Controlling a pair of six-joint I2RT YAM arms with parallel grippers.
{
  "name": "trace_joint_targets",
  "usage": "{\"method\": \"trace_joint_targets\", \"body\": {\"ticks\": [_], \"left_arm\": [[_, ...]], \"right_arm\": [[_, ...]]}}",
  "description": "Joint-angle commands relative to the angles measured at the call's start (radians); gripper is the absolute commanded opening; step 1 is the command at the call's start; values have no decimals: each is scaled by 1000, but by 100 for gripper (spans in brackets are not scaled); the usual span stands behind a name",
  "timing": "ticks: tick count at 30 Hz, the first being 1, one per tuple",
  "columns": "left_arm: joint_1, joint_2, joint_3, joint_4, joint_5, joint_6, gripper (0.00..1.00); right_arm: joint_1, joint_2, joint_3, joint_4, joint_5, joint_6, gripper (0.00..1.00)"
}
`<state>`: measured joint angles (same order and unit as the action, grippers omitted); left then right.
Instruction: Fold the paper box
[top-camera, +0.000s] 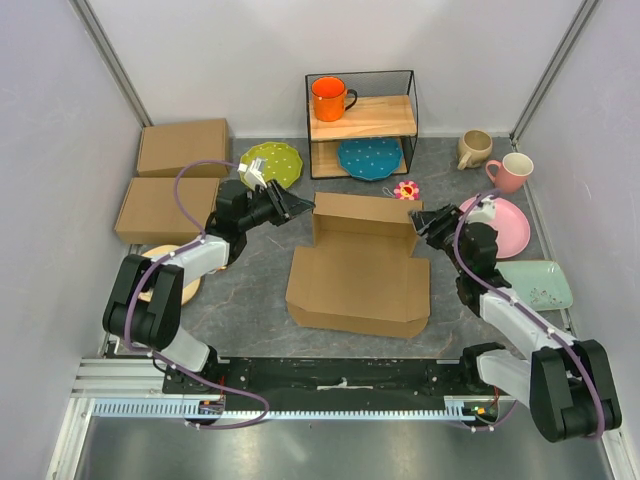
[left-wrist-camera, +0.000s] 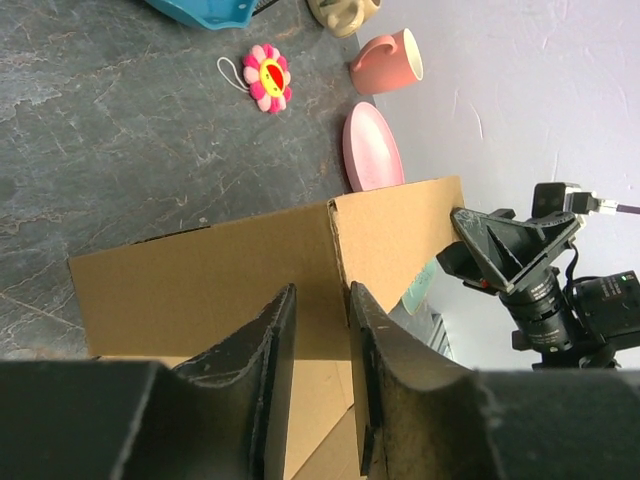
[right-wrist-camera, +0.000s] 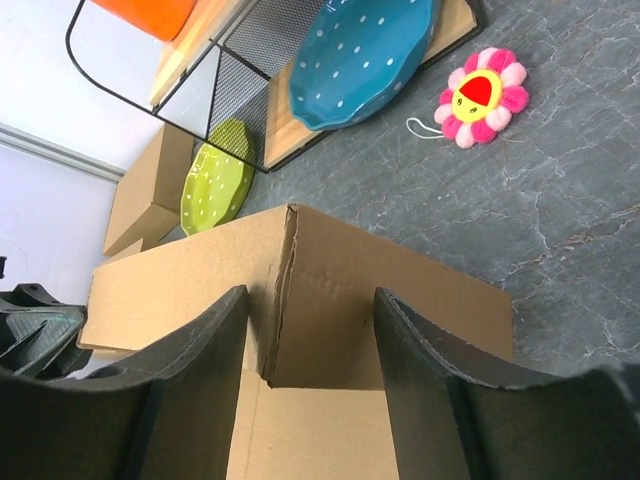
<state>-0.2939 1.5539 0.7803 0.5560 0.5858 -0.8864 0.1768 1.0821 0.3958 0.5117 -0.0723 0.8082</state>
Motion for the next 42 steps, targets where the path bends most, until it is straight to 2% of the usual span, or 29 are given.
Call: {"method": "trace_joint_targets", "body": {"ticks": [1, 3, 4, 7, 12, 17, 19, 20, 21, 23, 24, 25, 27, 28, 30, 37, 42], "left_arm": [[6, 11, 9, -189, -55, 52, 35], [12, -18, 40, -247, -63, 58, 44], [13, -29, 71, -263, -63, 64, 46], [21, -72, 138, -324, -70, 75, 49], [36, -135, 232, -395, -81, 86, 55], [44, -236, 286, -476, -130, 125, 57], [44, -284, 254, -492, -162, 145, 57], [42, -342, 229, -508, -212, 145, 57], [44, -380, 200, -511, -240, 141, 57], [44, -452, 85, -515, -309, 124, 57], [42, -532, 45, -518, -329, 115, 57], [41, -561, -29, -521, -346, 103, 57], [42, -656, -87, -550, -385, 104, 57], [42, -687, -128, -550, -397, 116, 57], [41, -735, -160, -602, -425, 130, 58], [41, -945, -254, -717, -507, 158, 58], [42, -976, -279, -751, -527, 158, 58]], "right_arm": [[-16, -34, 3, -246, 89, -73, 64], [-16, -65, 66, -286, 97, -92, 72], [-16, -76, 90, -336, 107, -108, 78], [-16, -100, 187, -427, 138, -118, 85], [-16, -134, 282, -463, 134, -122, 89], [-7, -146, 424, -534, 120, -222, 89], [64, -125, 497, -614, 161, -338, 84], [113, -84, 588, -654, 204, -403, 83], [257, -56, 638, -744, 379, -528, 83], [433, 39, 766, -815, 576, -665, 85], [578, 73, 799, -864, 768, -782, 88], [637, 109, 828, -883, 834, -837, 93], [773, 203, 880, -917, 949, -924, 98], [817, 226, 882, -915, 1032, -1016, 98], [915, 275, 862, -885, 1094, -1105, 98], [998, 355, 787, -782, 1192, -1323, 98], [987, 439, 739, -672, 1220, -1423, 98]]}}
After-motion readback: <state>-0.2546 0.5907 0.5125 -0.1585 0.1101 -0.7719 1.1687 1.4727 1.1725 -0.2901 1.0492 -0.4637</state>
